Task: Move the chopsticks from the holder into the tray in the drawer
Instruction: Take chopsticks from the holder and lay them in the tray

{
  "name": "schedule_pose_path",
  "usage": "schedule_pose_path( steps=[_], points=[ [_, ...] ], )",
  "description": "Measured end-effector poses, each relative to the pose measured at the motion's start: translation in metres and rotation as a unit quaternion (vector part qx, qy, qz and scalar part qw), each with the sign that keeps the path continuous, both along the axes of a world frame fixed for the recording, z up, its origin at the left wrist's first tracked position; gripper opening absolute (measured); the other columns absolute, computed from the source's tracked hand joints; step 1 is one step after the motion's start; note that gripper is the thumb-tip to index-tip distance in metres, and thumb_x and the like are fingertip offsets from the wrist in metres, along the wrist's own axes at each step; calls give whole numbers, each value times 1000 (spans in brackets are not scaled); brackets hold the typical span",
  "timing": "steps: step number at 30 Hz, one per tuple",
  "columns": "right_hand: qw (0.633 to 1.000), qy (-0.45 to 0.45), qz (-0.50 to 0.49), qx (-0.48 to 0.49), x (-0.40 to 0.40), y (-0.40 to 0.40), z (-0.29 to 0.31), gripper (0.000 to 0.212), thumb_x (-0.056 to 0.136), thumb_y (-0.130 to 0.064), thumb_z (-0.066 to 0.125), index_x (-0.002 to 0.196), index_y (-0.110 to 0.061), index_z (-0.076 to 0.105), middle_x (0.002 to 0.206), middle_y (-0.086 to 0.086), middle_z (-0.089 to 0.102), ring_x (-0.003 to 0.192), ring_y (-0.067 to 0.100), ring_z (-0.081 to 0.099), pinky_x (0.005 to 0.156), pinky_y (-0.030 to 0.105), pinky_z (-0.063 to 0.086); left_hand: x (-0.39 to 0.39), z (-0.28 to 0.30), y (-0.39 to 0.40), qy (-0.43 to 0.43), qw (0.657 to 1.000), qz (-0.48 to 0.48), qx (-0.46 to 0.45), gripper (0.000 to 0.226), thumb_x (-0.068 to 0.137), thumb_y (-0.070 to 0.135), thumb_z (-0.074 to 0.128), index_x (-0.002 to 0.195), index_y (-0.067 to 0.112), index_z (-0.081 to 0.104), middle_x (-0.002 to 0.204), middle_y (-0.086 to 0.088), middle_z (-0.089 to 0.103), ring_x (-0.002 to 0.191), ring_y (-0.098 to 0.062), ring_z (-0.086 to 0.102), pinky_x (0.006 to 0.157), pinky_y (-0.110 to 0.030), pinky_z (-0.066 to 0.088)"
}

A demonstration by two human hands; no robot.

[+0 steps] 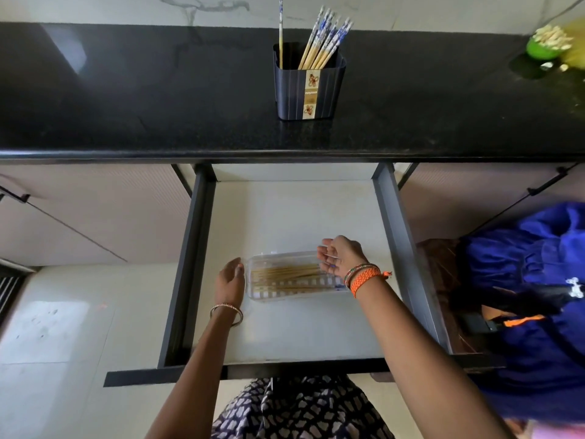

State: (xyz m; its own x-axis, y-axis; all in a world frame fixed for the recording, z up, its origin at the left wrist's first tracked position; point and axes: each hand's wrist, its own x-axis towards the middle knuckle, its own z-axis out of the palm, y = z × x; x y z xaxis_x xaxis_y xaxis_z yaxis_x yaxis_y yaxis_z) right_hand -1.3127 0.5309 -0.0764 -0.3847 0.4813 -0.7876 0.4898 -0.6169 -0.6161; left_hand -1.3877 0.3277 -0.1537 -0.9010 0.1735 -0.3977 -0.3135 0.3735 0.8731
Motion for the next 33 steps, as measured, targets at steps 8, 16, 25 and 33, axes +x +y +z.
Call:
schedule_pose_path(
  steps=[8,16,25,33],
  points=[
    [975,135,-11,174,-80,74,101,31,90,1,37,77,-15,61,71,2,62,61,12,59,58,23,50,-79,142,104,231,964,-110,75,36,91,13,46,127,14,50,118,2,60,105,-2,56,86,-16,44],
    [906,140,-32,398,-213,192,171,26,85,1,51,102,9,68,80,9,61,75,18,56,71,32,53,-192,219,216,375,898,-222,-69,54,89,12,49,139,16,31,147,-10,37,137,-26,31,112,-37,27],
    [916,183,23,356,-300,243,149,36,81,-20,73,86,15,67,74,13,57,70,18,52,67,30,42,-233,180,233,409,883,-208,-95,56,85,11,56,136,23,39,147,-4,37,138,-20,30,112,-41,32],
    [914,198,-28,354,-301,247,149,18,83,-12,70,70,-1,66,61,1,60,57,11,57,58,23,52,-227,180,242,401,896,-174,-76,57,85,9,54,136,26,38,147,-1,37,139,-18,27,110,-45,36]
  ],
)
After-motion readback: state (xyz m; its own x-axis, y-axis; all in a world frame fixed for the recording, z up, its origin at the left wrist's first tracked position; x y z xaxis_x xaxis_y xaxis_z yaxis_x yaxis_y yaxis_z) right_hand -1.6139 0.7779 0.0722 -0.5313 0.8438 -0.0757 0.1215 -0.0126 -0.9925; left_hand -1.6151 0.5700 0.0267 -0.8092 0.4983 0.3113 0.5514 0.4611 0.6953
